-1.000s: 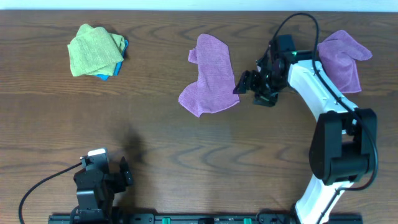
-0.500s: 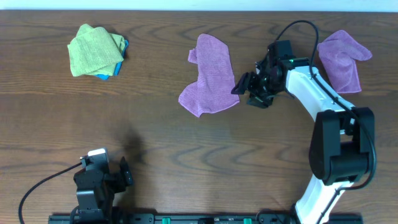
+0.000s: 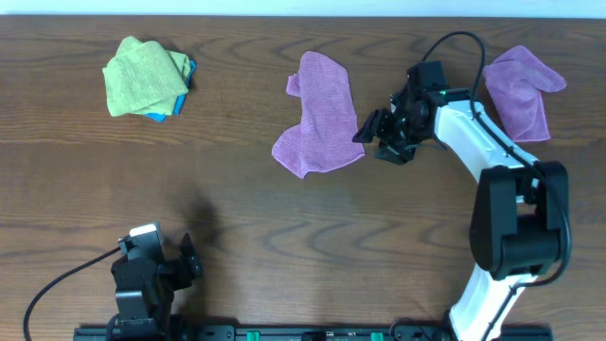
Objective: Fold the cloth
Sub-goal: 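Move the right gripper to the towel's right edge and grasp it, then reach the left gripper to the towel's left edge and grasp it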
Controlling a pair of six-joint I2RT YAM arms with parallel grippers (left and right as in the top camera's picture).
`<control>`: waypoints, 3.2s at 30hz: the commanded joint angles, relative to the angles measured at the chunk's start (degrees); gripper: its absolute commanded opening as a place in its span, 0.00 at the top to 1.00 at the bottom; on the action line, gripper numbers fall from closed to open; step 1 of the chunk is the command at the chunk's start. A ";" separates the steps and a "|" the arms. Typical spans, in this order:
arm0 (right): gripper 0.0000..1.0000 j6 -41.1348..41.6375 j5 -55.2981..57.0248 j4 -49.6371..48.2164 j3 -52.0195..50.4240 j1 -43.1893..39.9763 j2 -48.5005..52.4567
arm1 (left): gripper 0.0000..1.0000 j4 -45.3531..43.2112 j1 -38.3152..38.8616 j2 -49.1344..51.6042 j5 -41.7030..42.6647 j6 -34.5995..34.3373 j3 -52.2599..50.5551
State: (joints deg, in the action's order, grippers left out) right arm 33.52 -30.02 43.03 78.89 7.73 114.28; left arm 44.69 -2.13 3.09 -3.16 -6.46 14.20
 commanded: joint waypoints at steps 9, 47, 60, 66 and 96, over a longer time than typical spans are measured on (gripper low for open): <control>0.40 1.84 -0.26 -1.57 -0.44 1.60 3.26 | 0.05 -1.92 0.20 -0.24 4.72 -9.27 -0.31; 0.99 1.95 1.05 -3.06 -0.42 4.52 6.95 | 0.05 -9.18 0.31 78.90 34.86 -21.05 51.25; 0.99 1.57 -0.09 -2.93 -0.42 4.52 6.95 | 0.05 -26.05 3.67 98.60 47.08 -41.99 51.25; 0.99 1.57 -0.46 -2.93 -0.42 4.52 6.95 | 0.05 -34.21 7.13 104.32 50.42 -47.04 51.25; 0.99 1.57 -1.77 -1.66 -0.42 4.52 6.95 | 0.16 -37.90 14.91 111.71 38.25 -45.81 51.25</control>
State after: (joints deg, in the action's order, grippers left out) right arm 35.75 -31.00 41.21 78.65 11.73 120.51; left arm 6.37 12.49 113.01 36.10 -53.12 64.86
